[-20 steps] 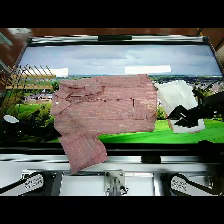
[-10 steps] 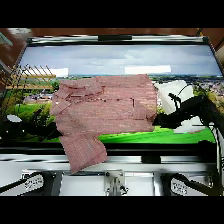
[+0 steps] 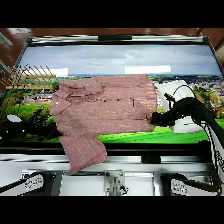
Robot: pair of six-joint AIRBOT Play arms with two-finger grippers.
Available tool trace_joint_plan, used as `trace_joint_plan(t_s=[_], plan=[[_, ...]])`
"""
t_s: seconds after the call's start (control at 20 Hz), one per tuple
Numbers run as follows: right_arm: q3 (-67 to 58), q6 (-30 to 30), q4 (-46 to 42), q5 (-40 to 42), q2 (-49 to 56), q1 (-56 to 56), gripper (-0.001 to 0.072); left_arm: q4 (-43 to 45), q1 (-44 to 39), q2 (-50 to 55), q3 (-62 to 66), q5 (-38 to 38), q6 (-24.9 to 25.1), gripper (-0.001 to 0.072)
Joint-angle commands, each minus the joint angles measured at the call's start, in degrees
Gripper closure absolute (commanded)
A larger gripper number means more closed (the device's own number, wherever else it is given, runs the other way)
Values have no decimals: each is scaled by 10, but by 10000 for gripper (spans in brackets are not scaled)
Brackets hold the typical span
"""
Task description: Fold the shirts.
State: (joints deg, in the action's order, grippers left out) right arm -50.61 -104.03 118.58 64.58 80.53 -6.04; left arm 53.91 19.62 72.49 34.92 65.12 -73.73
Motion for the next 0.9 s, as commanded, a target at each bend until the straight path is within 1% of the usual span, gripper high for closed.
trace_joint_plan(t_s=[0.0, 0.05, 0.1, 0.15, 0.25, 0.3, 0.55, 0.65, 0.7, 0.75, 0.8, 0.85], plan=[[0, 23, 15, -11, 4, 2, 418, 0, 0, 0, 1, 0, 2, 679], [0, 22, 21, -14, 4, 2, 461, 0, 0, 0, 2, 0, 2, 679], [0, 22, 24, -18, 3, 2, 597, 0, 0, 0, 3, 0, 2, 680], [0, 22, 24, -26, 3, 2, 663, 0, 0, 0, 6, 0, 2, 680], [-2, 22, 24, -52, 3, 2, 663, 0, 0, 0, 17, 0, 6, 680], [-3, 22, 24, -69, 3, 2, 663, 0, 0, 0, 25, 0, 17, 680], [-4, 30, 24, -142, 3, 2, 664, -6, 0, -2, 55, 0, 17, 680], [-4, 30, 12, -143, 4, 2, 663, -6, -1, -2, 54, 0, 17, 680], [-3, 31, 5, -128, 4, 2, 661, -6, -1, -2, 55, 1, 17, 680], [-3, 31, -4, -108, 3, 2, 616, -6, -1, -2, 55, 1, 17, 680], [-3, 30, -8, -81, 3, 2, 380, -6, -1, -2, 55, 1, 17, 680], [-3, 24, -9, -53, 3, 1, 212, -6, -1, -2, 55, 1, 17, 680]])
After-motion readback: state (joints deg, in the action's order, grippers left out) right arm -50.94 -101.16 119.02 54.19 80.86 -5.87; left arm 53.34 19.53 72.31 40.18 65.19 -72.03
